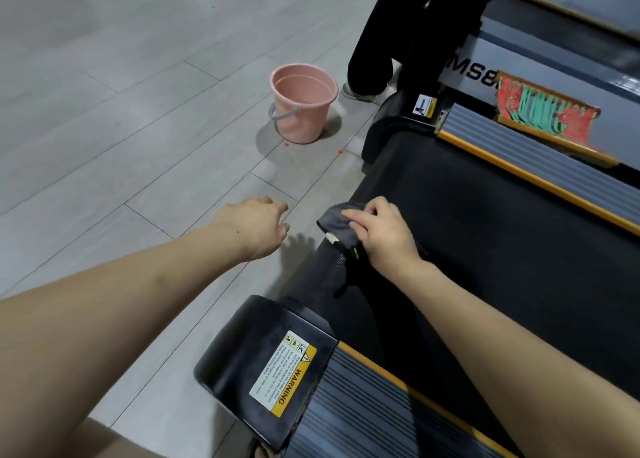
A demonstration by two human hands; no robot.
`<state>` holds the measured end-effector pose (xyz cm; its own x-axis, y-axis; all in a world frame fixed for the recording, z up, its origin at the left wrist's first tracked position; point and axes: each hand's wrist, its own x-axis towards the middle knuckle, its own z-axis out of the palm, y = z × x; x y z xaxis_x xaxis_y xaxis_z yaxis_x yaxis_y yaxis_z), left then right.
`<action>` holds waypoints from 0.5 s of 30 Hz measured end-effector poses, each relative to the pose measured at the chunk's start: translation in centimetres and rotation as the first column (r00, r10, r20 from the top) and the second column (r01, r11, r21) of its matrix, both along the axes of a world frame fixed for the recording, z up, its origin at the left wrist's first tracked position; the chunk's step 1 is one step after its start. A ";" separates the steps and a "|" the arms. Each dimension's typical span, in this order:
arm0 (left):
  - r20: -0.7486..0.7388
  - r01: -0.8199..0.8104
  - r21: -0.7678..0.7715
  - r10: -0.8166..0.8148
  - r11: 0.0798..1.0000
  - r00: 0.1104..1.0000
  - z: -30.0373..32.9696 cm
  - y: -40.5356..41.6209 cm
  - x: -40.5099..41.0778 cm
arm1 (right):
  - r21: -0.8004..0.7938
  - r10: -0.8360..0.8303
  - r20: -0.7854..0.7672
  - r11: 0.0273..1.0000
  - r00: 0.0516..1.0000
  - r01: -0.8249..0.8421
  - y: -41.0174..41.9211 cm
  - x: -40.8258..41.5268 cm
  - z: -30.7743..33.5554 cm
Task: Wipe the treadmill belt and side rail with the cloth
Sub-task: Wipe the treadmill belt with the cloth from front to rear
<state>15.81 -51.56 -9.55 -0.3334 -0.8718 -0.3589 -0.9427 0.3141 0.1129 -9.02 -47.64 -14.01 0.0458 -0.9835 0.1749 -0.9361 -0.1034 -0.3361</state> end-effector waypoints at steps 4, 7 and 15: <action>-0.029 -0.013 0.003 0.013 1.000 0.999 0.0 -0.6 -0.2 | 0.013 0.267 0.036 0.964 0.963 -0.267 5.6 1.6 -0.6; -0.028 -0.011 -0.001 0.011 1.000 1.000 -0.1 -0.7 -0.8 | 0.069 0.314 0.029 0.947 0.949 -0.315 9.3 1.6 -0.1; 0.007 0.053 0.021 -0.053 0.998 0.999 0.7 -0.2 -3.5 | 0.157 0.355 0.046 0.920 0.934 -0.358 12.5 -1.8 -0.2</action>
